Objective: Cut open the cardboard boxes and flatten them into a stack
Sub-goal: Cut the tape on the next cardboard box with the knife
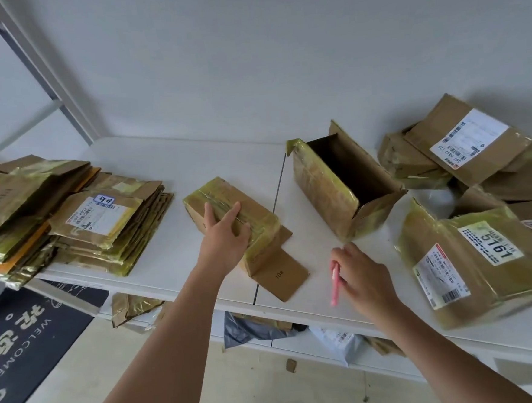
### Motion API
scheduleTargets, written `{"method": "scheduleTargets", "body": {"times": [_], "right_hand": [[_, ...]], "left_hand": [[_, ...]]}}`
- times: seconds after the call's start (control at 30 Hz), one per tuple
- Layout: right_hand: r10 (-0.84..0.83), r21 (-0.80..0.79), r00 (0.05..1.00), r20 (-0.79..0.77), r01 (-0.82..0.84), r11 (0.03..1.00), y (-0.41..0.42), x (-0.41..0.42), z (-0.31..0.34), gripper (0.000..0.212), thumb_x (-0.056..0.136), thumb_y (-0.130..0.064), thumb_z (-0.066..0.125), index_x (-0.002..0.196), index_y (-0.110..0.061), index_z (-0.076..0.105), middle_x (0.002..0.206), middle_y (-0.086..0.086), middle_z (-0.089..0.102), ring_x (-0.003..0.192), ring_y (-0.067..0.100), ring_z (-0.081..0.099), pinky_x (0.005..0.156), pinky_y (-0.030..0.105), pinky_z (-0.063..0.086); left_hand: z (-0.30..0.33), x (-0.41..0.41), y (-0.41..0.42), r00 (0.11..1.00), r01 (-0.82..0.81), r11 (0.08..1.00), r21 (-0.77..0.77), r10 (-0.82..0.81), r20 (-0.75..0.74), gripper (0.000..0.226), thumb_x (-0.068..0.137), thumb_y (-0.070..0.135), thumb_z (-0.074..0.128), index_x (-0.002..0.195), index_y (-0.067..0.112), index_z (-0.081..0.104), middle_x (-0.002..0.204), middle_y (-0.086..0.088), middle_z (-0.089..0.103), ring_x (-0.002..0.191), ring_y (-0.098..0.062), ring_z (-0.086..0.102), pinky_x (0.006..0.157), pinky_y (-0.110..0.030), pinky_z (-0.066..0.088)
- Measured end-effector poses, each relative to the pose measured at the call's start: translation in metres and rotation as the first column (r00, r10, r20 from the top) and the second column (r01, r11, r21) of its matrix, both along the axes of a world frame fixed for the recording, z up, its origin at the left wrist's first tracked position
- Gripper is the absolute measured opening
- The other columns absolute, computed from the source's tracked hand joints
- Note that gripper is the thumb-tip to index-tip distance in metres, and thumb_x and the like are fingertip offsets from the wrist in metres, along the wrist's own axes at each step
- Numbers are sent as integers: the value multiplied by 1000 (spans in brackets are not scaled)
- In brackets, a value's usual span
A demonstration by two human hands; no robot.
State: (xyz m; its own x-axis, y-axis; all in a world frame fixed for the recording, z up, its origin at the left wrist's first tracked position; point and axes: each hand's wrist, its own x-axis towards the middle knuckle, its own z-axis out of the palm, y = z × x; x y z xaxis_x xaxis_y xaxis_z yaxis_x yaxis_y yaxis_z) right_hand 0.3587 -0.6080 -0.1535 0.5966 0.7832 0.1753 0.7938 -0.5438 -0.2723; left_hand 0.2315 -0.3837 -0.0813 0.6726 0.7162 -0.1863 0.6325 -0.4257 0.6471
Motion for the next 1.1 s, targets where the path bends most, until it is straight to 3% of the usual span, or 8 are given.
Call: {"method": "scheduleTargets", "body": {"times": [0.13,0.23,0.47,0.57,0.67,0.77,0.9,1.1], "right_hand": [[-26,563,975,-219,148,813,18,-6,28,20,96,-30,57,82,-19,49,65,-10,52,54,6,52,46,18,40],[48,702,938,-344,223,676,44,-5,61,10,96,-19,61,97,-11,55,82,-1,65,72,13,66,61,27,54],[388,662,606,-694,327,674,93,-20,83,11,97,-12,60,98,-1,58,82,15,68,77,18,68,79,38,59],[308,601,642,-702,302,740,94,-25,65,6,96,-16,61,94,-14,56,86,10,70,80,22,70,73,41,60],[292,588,656,-696,287,757,94,-21,59,5,96,-18,62,95,-16,57,91,4,71,84,19,70,75,37,60],[317,592,651,-690,256,764,95,-17,57,7,95,-14,62,96,-8,59,89,2,71,80,10,69,73,27,57],[337,589,696,-635,153,793,97,-16,54,7,95,-16,63,94,-10,60,90,1,71,86,11,70,74,28,58],[365,572,769,-525,2,820,101,-17,55,11,96,-18,61,102,-9,62,98,-3,70,93,6,69,79,26,59]], "left_hand": [[7,-11,-24,995,90,996,20,-89,-38,57,100,40,50,153,38,30,165,-1,-11,123,-25,52,97,-29,43],[10,-18,-56,981,176,983,52,-170,-95,57,98,43,53,151,40,32,164,-1,-5,97,-22,60,97,-31,48],[1,-29,-72,976,207,969,137,-214,35,41,97,30,57,136,41,54,131,5,34,94,-18,61,88,-34,52],[-5,-29,-56,970,-28,993,115,-1,244,31,98,16,55,126,23,64,120,0,46,91,-21,61,81,-29,49],[-15,-19,-43,954,-199,964,176,149,261,44,102,24,49,145,15,43,140,-5,39,124,-23,47,97,-30,40],[-25,-3,-44,914,-197,976,-91,216,343,52,106,25,40,154,13,25,153,-4,30,138,-14,32,106,-17,23],[-33,1,-47,854,-206,954,-218,284,436,48,106,21,37,153,15,26,150,-2,31,121,3,30,99,-10,22],[-39,1,-46,824,-240,937,-255,336,457,52,106,23,39,154,14,21,155,-4,31,141,-12,31,118,-30,26]]}}
